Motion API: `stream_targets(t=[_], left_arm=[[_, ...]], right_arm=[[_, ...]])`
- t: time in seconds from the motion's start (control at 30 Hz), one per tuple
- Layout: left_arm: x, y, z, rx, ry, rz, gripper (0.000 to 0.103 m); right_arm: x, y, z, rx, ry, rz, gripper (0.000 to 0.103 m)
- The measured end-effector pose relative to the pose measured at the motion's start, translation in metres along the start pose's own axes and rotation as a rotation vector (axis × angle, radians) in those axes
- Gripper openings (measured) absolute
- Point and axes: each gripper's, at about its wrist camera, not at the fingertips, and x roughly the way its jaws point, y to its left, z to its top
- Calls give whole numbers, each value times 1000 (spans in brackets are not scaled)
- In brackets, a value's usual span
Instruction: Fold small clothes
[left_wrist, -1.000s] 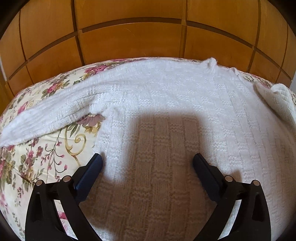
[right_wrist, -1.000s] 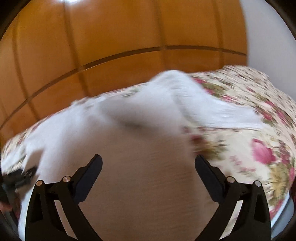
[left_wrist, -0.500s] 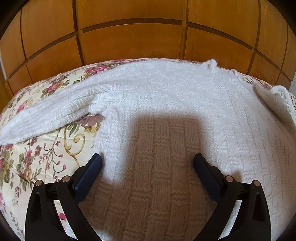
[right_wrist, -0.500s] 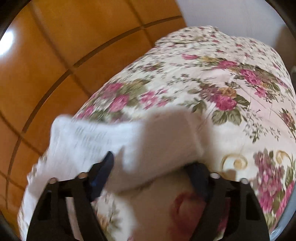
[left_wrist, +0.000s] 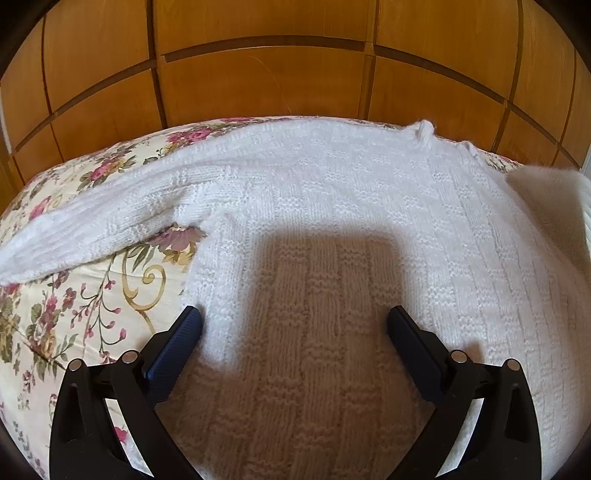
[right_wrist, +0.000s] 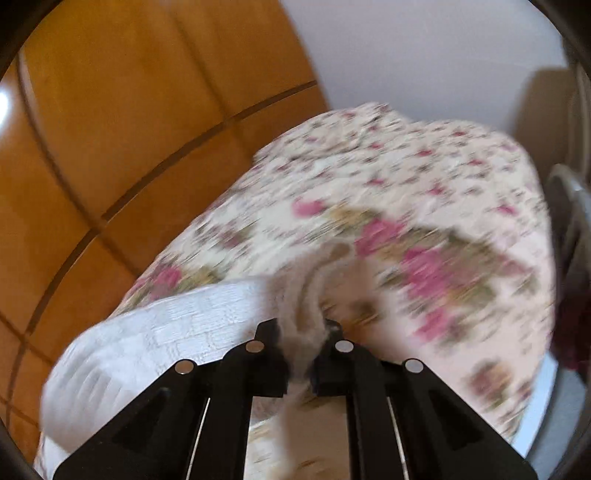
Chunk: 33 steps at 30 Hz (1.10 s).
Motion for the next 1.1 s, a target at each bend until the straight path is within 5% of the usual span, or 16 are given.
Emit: stream_targets(t=[0.37, 0.43, 0.47, 0.5, 0.97, 1.1], left_arm=[[1, 1, -1, -5, -2, -9, 99], [1, 1, 0, -6, -3, -10, 99], [1, 1, 0, -7, -3, -11, 99], [1, 1, 0, -8, -3, -12, 99], [-5, 5, 1, -24, 3, -26, 99], [-19, 14, -4, -55, 1, -45, 99]], right_arm=[[16, -65, 13, 90, -8, -203, 8], [19, -58, 6, 49, 17, -201, 21], [16, -54, 1, 41, 26, -187, 49], [11, -51, -4, 44, 24, -152, 66], [-103, 40, -159, -303, 250, 385, 59], [-123, 51, -197, -343, 321, 455, 59]])
